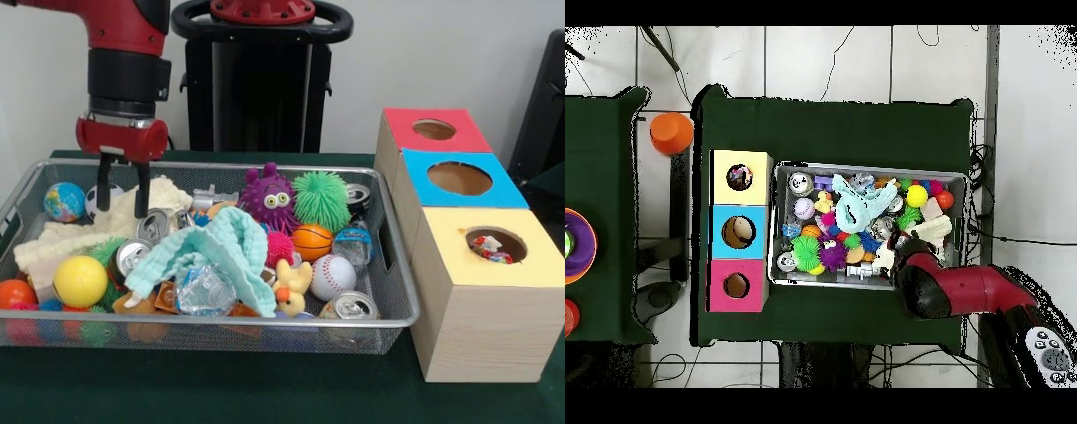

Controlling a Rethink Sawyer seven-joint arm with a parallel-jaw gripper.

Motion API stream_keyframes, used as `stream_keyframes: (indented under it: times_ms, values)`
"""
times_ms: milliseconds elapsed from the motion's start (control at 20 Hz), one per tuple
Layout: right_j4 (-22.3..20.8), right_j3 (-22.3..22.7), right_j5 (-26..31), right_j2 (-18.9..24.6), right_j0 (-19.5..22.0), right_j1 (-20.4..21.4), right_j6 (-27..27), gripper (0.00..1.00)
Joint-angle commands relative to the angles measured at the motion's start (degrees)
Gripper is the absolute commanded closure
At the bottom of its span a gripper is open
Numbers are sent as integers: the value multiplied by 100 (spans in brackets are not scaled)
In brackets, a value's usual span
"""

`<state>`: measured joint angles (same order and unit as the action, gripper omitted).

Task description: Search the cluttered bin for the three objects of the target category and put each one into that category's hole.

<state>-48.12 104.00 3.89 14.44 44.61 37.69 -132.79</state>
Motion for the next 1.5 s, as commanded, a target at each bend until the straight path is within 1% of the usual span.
stream_keyframes:
  times_ms: [50,200,350,500,600,750,950,1000,1100,1200,1250,1400,1450,1500]
  values:
    - [-293,-702,-727,-739,-300,-917,-364,0]
    - [-116,-1182,-1180,-1265,-733,-1484,-347,0]
    - [-13,-1568,-1283,-1473,-922,-1897,-246,0]
    - [66,-1939,-1277,-1473,-990,-2279,-178,0]
    - [242,-2135,-1422,-1585,-1090,-2510,-267,0]
    - [370,-2360,-1445,-1656,-1164,-2761,-326,0]
    - [577,-2640,-1693,-1766,-1207,-3054,-317,0]
    - [695,-2769,-1881,-1913,-1291,-3180,-275,0]
    - [670,-2958,-1985,-1903,-1272,-3318,-149,0]
    - [578,-2994,-2107,-1782,-1178,-3332,-140,0]
    - [532,-3007,-2217,-1711,-1119,-3342,-158,100]
    - [770,-3052,-2535,-1946,-1244,-3450,-77,100]
    - [668,-3042,-2396,-1871,-1201,-3411,-118,100]
    - [403,-3030,-2198,-1736,-1132,-3329,-91,100]
